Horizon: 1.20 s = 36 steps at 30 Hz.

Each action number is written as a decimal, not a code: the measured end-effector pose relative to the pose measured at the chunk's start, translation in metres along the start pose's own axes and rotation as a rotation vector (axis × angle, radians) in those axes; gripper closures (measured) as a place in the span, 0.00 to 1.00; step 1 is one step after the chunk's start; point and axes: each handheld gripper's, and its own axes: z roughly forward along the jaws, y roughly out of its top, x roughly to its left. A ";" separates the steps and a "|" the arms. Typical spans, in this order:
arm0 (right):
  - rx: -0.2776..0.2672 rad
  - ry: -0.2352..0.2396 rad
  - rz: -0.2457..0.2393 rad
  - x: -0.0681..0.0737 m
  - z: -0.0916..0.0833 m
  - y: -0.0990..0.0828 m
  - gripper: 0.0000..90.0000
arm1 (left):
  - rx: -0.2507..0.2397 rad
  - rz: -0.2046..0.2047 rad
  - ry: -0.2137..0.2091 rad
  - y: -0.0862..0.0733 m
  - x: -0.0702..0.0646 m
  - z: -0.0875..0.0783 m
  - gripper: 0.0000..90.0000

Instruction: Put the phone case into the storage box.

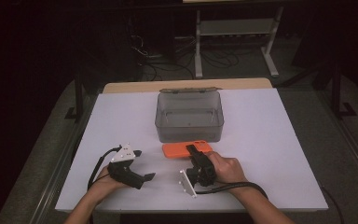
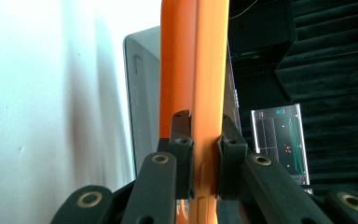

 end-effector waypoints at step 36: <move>0.000 0.094 0.199 -0.015 0.001 -0.007 0.87 | -0.010 -0.010 0.008 -0.002 0.002 -0.001 0.00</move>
